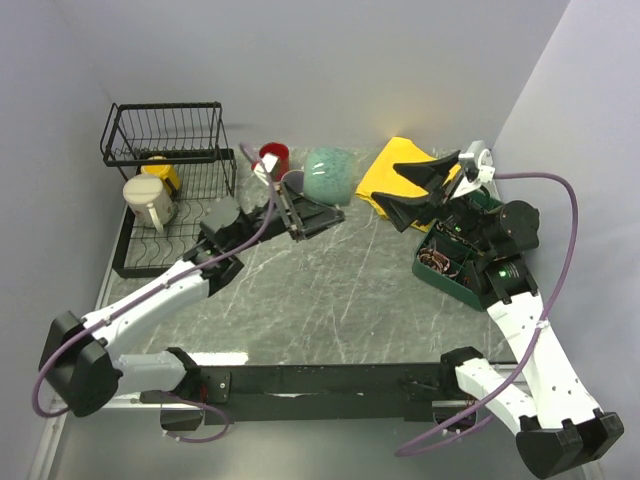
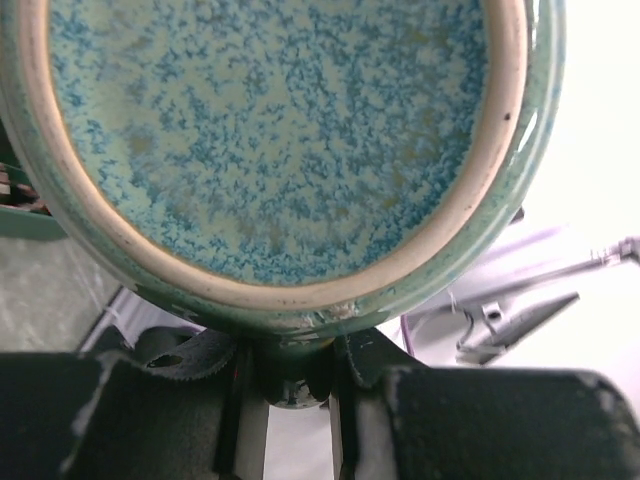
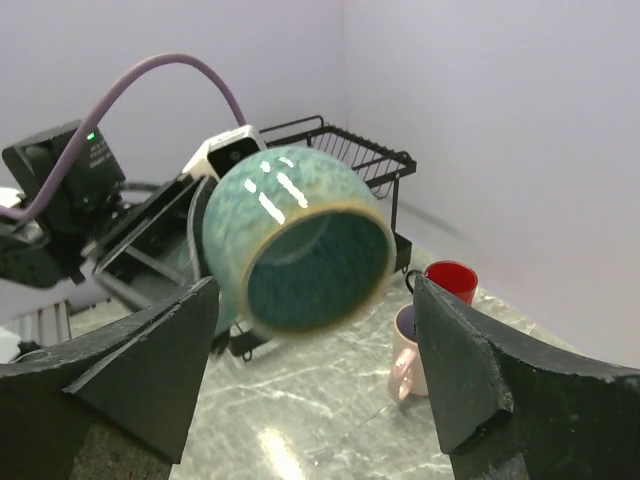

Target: Load the cups into the dish rack

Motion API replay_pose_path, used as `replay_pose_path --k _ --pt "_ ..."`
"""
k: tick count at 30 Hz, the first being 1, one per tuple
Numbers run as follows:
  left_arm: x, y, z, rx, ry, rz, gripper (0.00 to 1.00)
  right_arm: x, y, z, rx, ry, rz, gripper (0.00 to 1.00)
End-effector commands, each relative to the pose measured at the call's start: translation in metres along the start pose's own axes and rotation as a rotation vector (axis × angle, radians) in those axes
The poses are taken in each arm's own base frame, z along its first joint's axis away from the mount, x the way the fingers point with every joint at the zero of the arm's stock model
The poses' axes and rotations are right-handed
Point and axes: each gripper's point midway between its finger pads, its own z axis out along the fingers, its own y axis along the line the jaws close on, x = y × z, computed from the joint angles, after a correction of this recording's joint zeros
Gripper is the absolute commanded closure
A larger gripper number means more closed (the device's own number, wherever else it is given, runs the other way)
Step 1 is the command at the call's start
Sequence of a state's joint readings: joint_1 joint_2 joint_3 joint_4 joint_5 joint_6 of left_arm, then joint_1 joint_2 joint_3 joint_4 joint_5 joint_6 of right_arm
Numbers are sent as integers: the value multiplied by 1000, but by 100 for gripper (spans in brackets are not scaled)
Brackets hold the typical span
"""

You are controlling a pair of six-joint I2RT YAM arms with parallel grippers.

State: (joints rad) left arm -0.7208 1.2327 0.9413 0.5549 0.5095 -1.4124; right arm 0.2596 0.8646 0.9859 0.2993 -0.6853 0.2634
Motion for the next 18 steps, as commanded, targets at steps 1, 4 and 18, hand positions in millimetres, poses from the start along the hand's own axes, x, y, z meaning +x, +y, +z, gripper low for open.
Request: replay_pose_path --k 1,4,18 --pt "-27 -67 -34 182 -162 138 99 0 12 -8 -43 -8 -67 15" --pt "-37 -53 -56 114 -259 144 99 10 11 -15 -21 16 -74 14" --pt "-89 32 -186 -130 -657 17 99 50 -8 -49 149 137 -47 11"
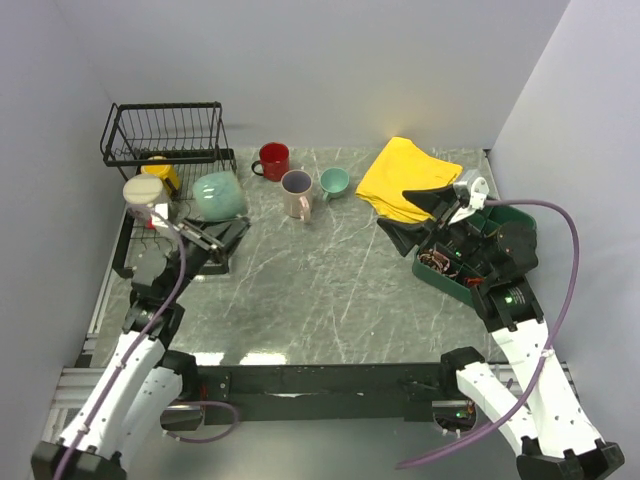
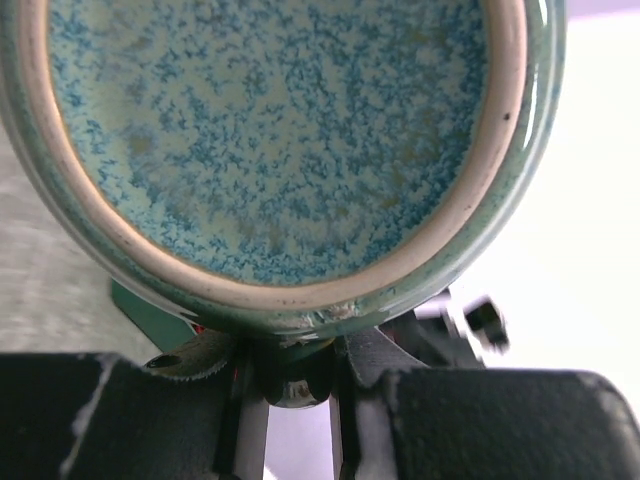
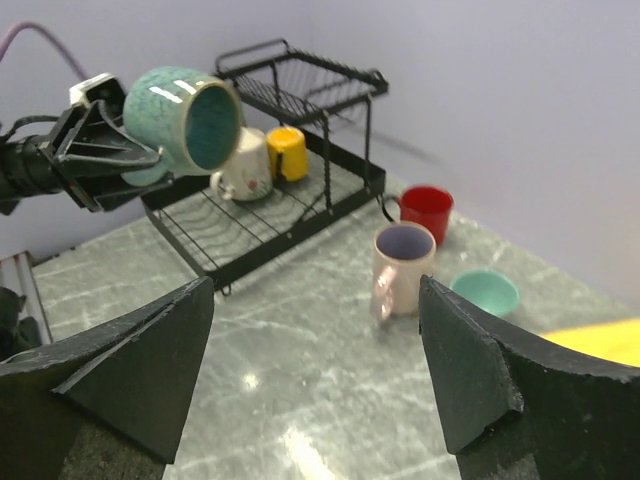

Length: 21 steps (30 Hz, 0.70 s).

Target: Load the cups into the dish rack

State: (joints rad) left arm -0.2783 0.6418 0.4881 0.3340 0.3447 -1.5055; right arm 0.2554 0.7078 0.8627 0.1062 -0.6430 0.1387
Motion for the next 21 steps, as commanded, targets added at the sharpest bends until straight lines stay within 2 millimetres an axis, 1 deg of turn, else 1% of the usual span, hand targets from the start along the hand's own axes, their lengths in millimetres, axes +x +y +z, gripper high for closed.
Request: replay_pose_path --k 1,2,3,5,6,7,9,10,11,12,13,14,16,17,18,19,20,21 --pt "-37 -8 -17 45 -128 19 99 14 -15 -13 95 41 -8 10" --pt "-39 -3 -19 30 -126 17 99 17 -17 -14 110 47 -11 9" --pt "-45 4 -20 8 -139 20 99 24 -20 -18 128 70 -7 9" --pt "-63 19 -24 -46 -189 26 99 35 -28 -21 166 103 -12 9" --pt "-67 26 -25 -73 -195 41 99 47 -30 -23 175 143 8 9" --pt "-77 33 -28 -99 -227 41 99 53 -35 -24 190 164 18 9" --pt "-86 45 -29 -134 -237 42 99 68 -37 -25 187 215 48 8" --pt "-96 46 -32 -144 -266 58 99 74 -40 -27 190 227 45 8" --pt "-101 56 -32 -186 -273 51 99 77 -41 -27 189 231 47 8" --pt "-106 60 -33 -204 -275 79 99 82 -40 -28 171 230 38 8" --pt "-115 59 -36 -215 -297 91 99 85 -40 -28 167 230 36 7" --pt "-120 67 -37 -244 -298 81 99 87 -41 -30 169 230 36 7" --pt "-132 73 -43 -272 -315 105 99 99 -40 -33 158 251 57 7" --pt "-139 83 -47 -312 -326 89 99 104 -39 -36 157 260 61 7" --pt "-144 86 -50 -330 -333 122 99 118 -35 -41 141 297 89 7" --pt "-151 92 -56 -342 -343 111 99 127 -32 -44 124 321 83 7" --pt "-155 93 -58 -337 -348 110 99 132 -27 -48 100 334 82 7" --pt "-162 96 -63 -347 -364 110 99 146 -17 -53 42 362 82 7"
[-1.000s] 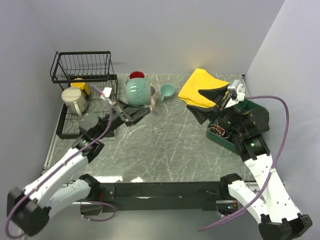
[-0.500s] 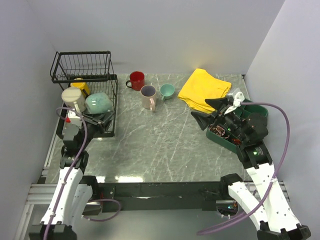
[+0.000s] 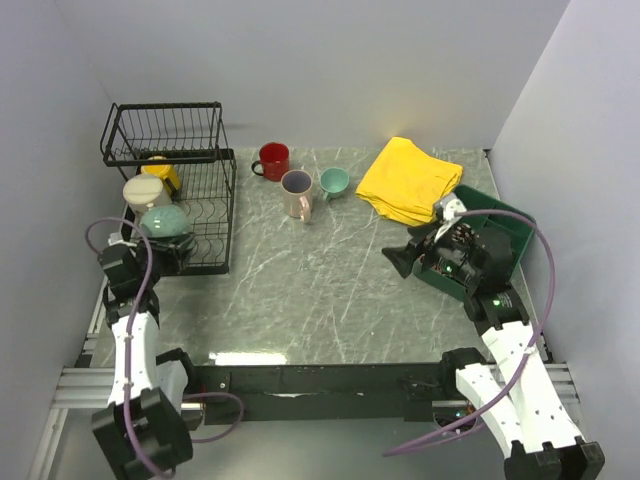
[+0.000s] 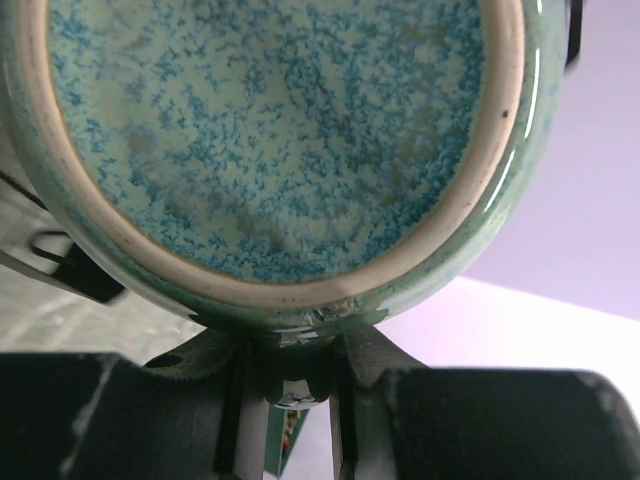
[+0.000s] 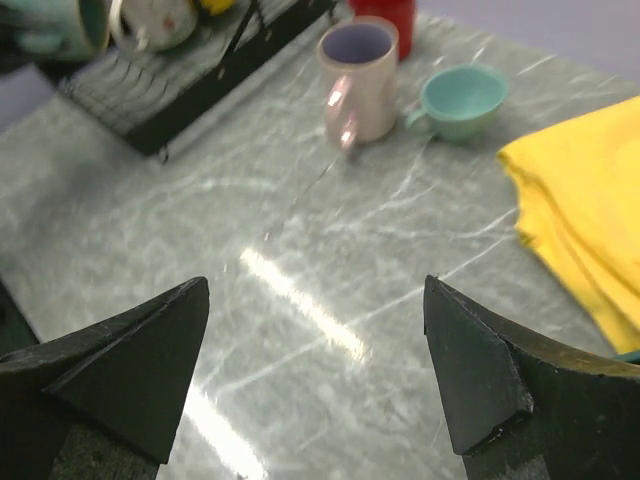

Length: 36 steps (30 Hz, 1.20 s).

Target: Load the cups into the dish rack

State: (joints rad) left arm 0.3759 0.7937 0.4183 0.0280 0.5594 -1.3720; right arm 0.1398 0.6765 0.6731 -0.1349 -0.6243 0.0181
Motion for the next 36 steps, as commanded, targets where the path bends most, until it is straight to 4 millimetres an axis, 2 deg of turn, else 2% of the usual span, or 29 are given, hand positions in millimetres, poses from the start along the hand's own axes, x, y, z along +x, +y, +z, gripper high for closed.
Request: replay_pose_path --k 1,4,8,13,23,28,36 --pt "-24 -53 -11 172 -29 208 99 33 23 -11 -144 55 -57 6" --pt "-36 -48 -9 152 -53 205 99 39 32 -20 -210 30 -98 5" --pt "-46 -41 -2 122 -62 197 99 41 22 -22 -165 26 -134 4" --pt "-62 -36 6 74 -82 193 99 41 21 -21 -167 20 -148 3" --pt "-94 -14 6 -18 -130 203 99 44 10 -20 -137 38 -156 1" --pt "-108 -1 10 -54 -152 186 99 56 1 -13 -157 146 -104 6" --pt "-130 7 19 -140 -176 238 99 52 2 -15 -152 130 -130 6"
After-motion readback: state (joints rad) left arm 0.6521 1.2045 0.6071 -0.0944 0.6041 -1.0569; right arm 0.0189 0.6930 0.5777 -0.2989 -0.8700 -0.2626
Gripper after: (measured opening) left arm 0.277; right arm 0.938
